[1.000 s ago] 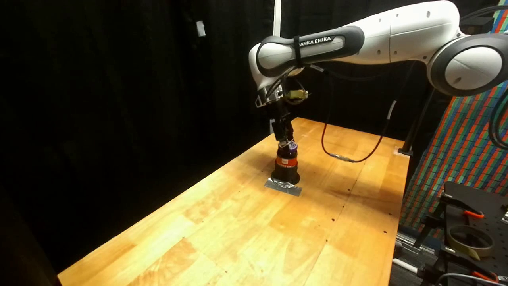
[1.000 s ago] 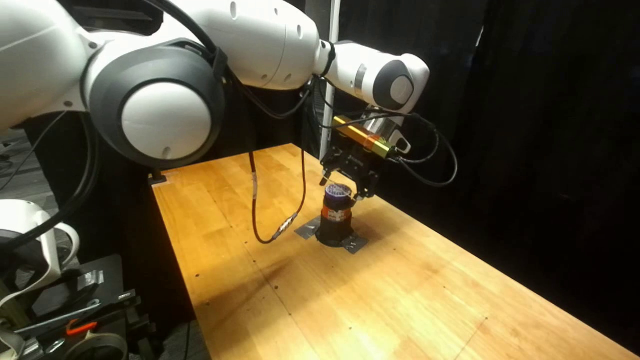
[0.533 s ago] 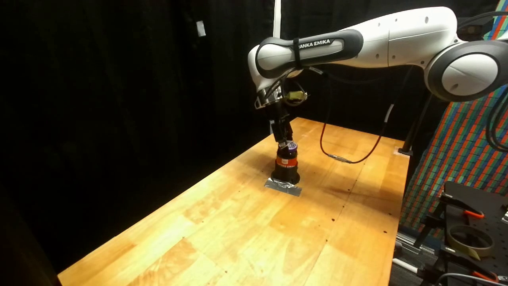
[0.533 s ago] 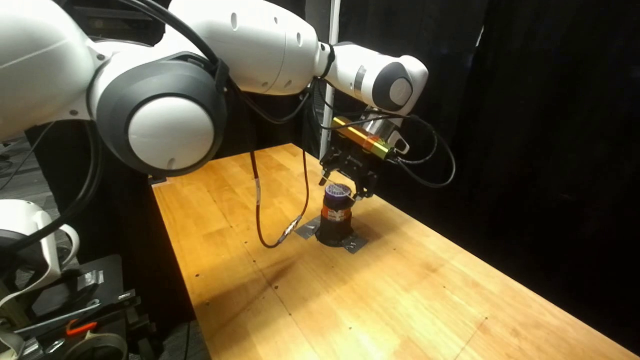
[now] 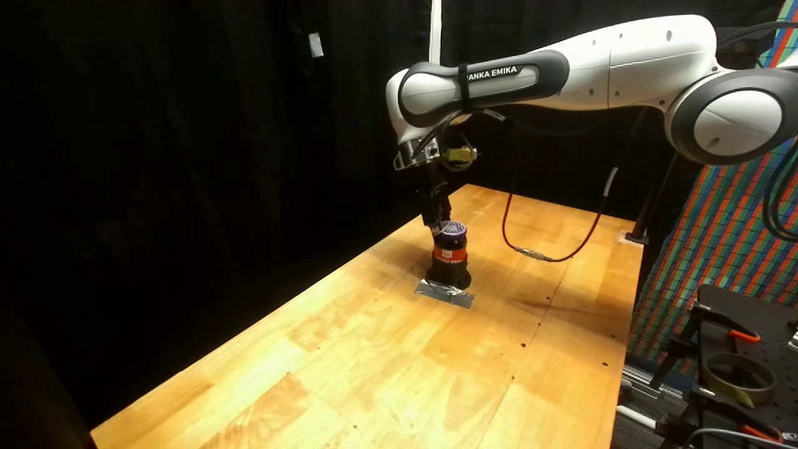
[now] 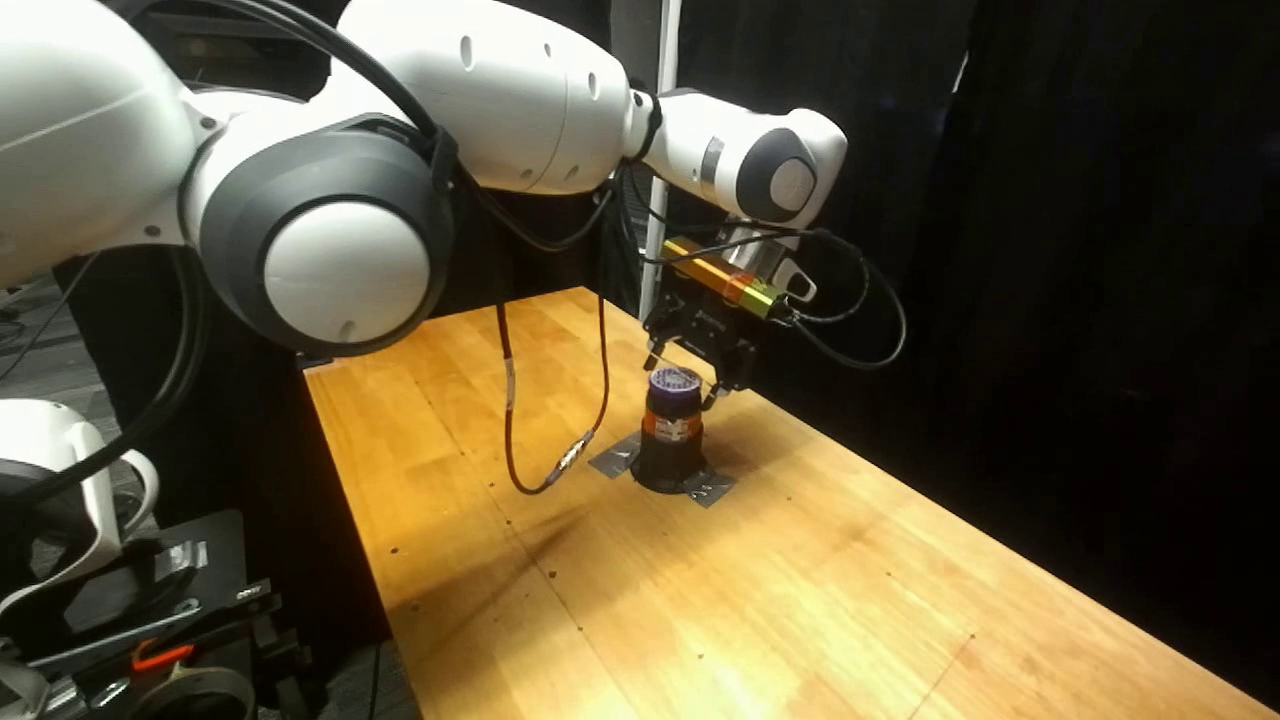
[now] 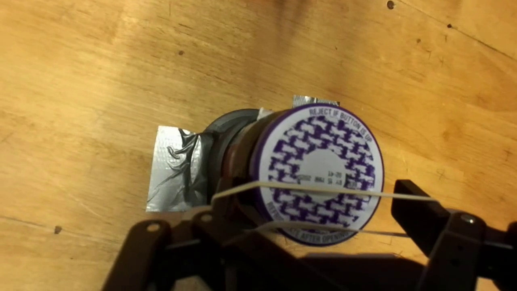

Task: Put a rubber band around the base of the cup

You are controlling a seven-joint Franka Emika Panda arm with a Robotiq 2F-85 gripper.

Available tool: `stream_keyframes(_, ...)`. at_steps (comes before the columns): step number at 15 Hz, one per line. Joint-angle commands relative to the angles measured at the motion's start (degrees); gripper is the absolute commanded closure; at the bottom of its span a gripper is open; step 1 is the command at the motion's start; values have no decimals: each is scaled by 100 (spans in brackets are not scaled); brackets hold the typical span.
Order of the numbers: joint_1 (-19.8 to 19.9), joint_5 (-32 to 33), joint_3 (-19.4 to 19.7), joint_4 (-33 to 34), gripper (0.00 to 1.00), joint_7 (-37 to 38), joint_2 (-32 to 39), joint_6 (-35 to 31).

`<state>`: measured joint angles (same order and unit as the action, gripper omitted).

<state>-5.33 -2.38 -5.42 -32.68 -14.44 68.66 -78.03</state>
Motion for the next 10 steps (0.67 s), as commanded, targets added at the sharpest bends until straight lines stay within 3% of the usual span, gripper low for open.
stream_keyframes(1, -130, 85, 57, 213, 0, 96, 115, 86)
stream_keyframes(6, -185, 84, 59, 259, 0, 129, 143, -494)
stream_keyframes(10, -257, 151, 117, 184, 0, 190, 116, -385)
